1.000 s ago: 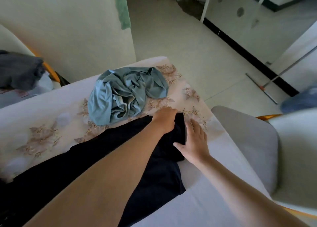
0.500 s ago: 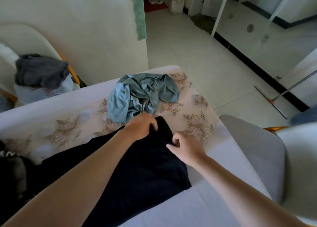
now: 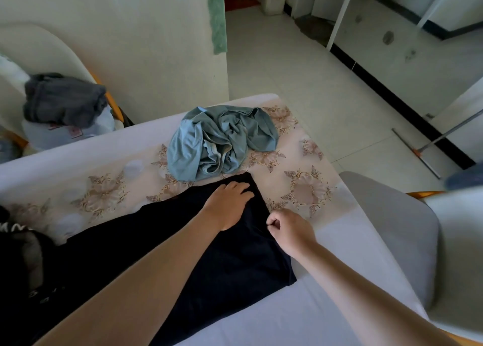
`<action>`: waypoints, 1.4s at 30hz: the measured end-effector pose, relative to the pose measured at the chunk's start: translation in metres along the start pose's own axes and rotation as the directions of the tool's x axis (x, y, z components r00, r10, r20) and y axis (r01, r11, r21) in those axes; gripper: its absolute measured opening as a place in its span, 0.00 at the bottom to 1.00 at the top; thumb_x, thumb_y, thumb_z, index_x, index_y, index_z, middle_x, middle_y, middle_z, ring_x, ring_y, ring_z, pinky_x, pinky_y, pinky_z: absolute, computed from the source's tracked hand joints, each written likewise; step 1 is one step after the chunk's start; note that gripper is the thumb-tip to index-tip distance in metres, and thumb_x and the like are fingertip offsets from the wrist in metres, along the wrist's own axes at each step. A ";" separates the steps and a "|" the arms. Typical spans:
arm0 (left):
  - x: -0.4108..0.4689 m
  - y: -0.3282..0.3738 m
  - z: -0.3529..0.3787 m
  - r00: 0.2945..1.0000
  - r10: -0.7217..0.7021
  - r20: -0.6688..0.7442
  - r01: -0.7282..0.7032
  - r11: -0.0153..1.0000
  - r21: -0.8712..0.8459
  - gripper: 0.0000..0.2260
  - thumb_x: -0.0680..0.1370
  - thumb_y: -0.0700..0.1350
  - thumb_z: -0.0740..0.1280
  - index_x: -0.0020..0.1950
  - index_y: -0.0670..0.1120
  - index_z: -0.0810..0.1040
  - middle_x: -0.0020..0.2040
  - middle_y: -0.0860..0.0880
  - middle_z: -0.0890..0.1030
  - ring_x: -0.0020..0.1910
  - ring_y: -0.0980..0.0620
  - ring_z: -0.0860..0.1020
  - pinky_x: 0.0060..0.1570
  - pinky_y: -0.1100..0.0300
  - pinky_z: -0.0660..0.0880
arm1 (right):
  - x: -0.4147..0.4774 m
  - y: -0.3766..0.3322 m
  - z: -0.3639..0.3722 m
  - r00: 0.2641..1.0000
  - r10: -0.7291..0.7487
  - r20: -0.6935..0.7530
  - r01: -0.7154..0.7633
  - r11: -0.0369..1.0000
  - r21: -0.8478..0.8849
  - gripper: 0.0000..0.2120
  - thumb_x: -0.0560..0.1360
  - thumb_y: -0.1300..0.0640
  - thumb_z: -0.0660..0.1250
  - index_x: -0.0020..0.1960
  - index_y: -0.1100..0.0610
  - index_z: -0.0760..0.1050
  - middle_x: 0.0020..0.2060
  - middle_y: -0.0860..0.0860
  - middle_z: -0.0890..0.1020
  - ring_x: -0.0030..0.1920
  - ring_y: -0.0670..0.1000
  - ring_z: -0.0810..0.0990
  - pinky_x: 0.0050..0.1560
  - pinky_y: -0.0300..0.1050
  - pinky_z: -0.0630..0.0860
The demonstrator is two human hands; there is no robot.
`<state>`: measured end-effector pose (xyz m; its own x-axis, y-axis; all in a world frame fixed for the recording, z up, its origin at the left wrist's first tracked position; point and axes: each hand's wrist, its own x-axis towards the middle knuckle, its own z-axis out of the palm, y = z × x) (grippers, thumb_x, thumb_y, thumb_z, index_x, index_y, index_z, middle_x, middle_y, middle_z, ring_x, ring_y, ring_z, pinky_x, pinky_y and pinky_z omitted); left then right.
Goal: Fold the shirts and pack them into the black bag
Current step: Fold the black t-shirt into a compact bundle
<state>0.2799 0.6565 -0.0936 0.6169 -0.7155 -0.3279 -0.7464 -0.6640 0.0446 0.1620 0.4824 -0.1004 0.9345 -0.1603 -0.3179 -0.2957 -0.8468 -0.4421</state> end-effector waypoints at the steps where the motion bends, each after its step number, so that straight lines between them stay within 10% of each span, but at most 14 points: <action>1: 0.005 0.002 -0.006 0.999 0.011 -0.039 -0.011 1.000 0.012 0.26 0.80 0.39 0.59 0.78 0.50 0.60 0.78 0.48 0.58 0.77 0.46 0.57 0.74 0.51 0.58 | 0.000 0.001 0.000 1.000 -0.005 -0.030 0.005 1.000 0.007 0.05 0.77 0.51 0.69 0.52 0.46 0.77 0.45 0.41 0.79 0.43 0.43 0.77 0.39 0.36 0.69; 6: 0.032 0.008 -0.011 0.982 0.189 -0.022 -0.187 0.980 0.074 0.36 0.75 0.30 0.64 0.79 0.51 0.56 0.79 0.48 0.57 0.78 0.48 0.55 0.75 0.53 0.57 | -0.003 0.007 0.010 0.995 -0.028 -0.099 0.021 0.997 -0.071 0.22 0.76 0.45 0.68 0.68 0.50 0.70 0.58 0.48 0.74 0.59 0.50 0.74 0.56 0.43 0.73; 10: 0.028 0.006 -0.018 0.967 0.249 -0.061 -0.222 0.933 0.282 0.25 0.74 0.38 0.67 0.70 0.49 0.68 0.65 0.48 0.71 0.68 0.45 0.66 0.69 0.51 0.64 | -0.007 0.003 0.009 1.000 -0.018 -0.009 0.017 0.997 -0.072 0.26 0.78 0.46 0.65 0.73 0.50 0.66 0.63 0.49 0.71 0.65 0.52 0.70 0.65 0.48 0.71; 16: -0.024 -0.022 -0.029 0.905 0.278 -0.322 -0.219 0.954 0.207 0.16 0.67 0.33 0.66 0.50 0.48 0.80 0.55 0.49 0.74 0.56 0.47 0.71 0.57 0.53 0.71 | -0.015 -0.028 -0.017 0.978 0.064 0.200 -0.081 0.994 0.075 0.13 0.71 0.47 0.66 0.41 0.55 0.68 0.36 0.48 0.74 0.35 0.49 0.73 0.36 0.44 0.69; 23: -0.104 -0.066 -0.024 0.777 0.070 -0.626 -0.059 0.998 0.038 0.12 0.67 0.33 0.66 0.44 0.48 0.81 0.46 0.49 0.76 0.46 0.47 0.73 0.46 0.56 0.67 | -0.049 -0.106 -0.023 0.918 -0.131 0.375 0.090 0.988 0.125 0.12 0.72 0.48 0.68 0.43 0.54 0.68 0.36 0.49 0.74 0.34 0.48 0.73 0.35 0.45 0.69; 27: -0.159 -0.082 -0.005 0.948 -0.181 -0.261 0.197 0.980 0.039 0.22 0.69 0.34 0.69 0.57 0.56 0.80 0.58 0.51 0.74 0.61 0.48 0.70 0.58 0.55 0.67 | -0.065 -0.143 -0.005 0.662 -0.312 0.681 0.015 0.914 0.405 0.13 0.77 0.46 0.68 0.59 0.49 0.76 0.52 0.45 0.80 0.46 0.47 0.84 0.40 0.43 0.79; 29: -0.183 -0.084 0.013 0.943 -0.329 -0.046 0.328 0.944 -0.029 0.25 0.74 0.37 0.65 0.67 0.57 0.75 0.66 0.52 0.69 0.68 0.49 0.65 0.66 0.56 0.62 | -0.065 -0.148 0.012 0.740 -0.319 0.591 0.054 0.905 0.421 0.09 0.79 0.49 0.65 0.58 0.48 0.77 0.53 0.44 0.80 0.47 0.47 0.84 0.42 0.42 0.80; 33: -0.207 -0.064 0.044 0.898 -0.419 -0.134 0.385 0.897 -0.217 0.22 0.77 0.41 0.63 0.71 0.54 0.71 0.67 0.52 0.69 0.67 0.48 0.67 0.66 0.55 0.65 | -0.050 -0.137 0.041 0.928 -0.278 0.249 0.247 0.958 0.147 0.10 0.79 0.54 0.62 0.58 0.46 0.77 0.57 0.45 0.77 0.57 0.49 0.78 0.58 0.47 0.77; 38: -0.199 -0.032 0.066 0.887 -0.458 0.051 0.459 0.870 -0.179 0.26 0.84 0.57 0.50 0.81 0.55 0.47 0.81 0.51 0.48 0.80 0.48 0.49 0.76 0.50 0.55 | -0.048 -0.127 0.066 0.828 -0.454 0.328 0.542 0.796 -0.268 0.33 0.79 0.44 0.62 0.80 0.49 0.55 0.80 0.53 0.49 0.80 0.55 0.45 0.78 0.55 0.51; 42: -0.182 -0.030 0.053 0.848 -0.523 -0.086 0.517 0.852 -0.079 0.21 0.83 0.52 0.51 0.76 0.52 0.63 0.74 0.48 0.65 0.71 0.46 0.64 0.70 0.51 0.61 | -0.044 -0.119 0.076 0.812 -0.419 0.406 0.563 0.746 -0.356 0.43 0.75 0.37 0.64 0.81 0.47 0.46 0.80 0.53 0.42 0.80 0.56 0.40 0.78 0.57 0.45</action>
<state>0.1770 0.8182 -0.0848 0.9349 -0.2786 -0.2200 -0.2975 -0.9530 -0.0571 0.1408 0.6294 -0.0975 0.8021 0.4310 -0.4134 0.3765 -0.9023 -0.2101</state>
